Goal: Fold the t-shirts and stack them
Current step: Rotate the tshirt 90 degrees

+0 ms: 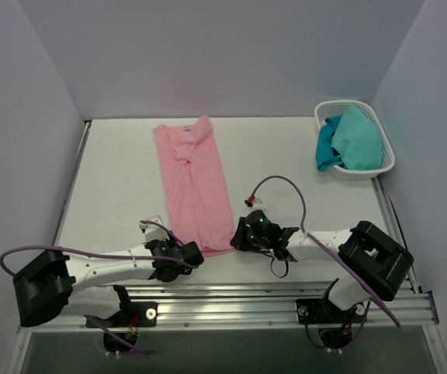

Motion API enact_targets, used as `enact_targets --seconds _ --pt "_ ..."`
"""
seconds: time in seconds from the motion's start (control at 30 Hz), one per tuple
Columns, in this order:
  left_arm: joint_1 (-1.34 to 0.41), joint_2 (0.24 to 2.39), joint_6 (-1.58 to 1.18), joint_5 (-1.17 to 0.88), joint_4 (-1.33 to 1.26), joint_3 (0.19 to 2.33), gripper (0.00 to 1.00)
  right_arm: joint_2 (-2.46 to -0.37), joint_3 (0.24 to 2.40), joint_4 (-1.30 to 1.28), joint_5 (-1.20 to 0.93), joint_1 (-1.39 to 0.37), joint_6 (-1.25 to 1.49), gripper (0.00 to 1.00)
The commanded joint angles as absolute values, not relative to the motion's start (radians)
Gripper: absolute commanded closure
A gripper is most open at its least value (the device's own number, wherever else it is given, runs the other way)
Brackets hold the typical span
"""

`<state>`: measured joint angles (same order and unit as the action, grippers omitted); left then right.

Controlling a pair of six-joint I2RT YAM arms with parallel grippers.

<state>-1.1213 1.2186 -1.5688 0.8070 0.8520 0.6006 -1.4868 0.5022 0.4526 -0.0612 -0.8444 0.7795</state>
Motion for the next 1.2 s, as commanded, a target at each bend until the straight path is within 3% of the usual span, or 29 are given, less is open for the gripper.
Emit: enact_targets --seconds 0.0,0.27,0.7,1.17 --pt "-1.115 1.319 -1.693 0.859 0.789 0.612 0.39 -1.497 0.506 0.454 -0.075 -0.839 0.761 0.94" --pt "-1.115 1.404 -1.68 0.839 0.592 0.555 0.41 -1.483 0.499 0.436 -0.058 -0.838 0.759 0.95" --pt "-1.146 1.157 -1.735 0.865 0.827 0.574 0.42 -1.528 0.515 0.445 -0.054 -0.838 0.759 0.96" --pt "-1.144 1.134 -1.72 0.865 0.732 0.514 0.45 -1.555 0.529 0.443 -0.057 -0.839 0.755 0.97"
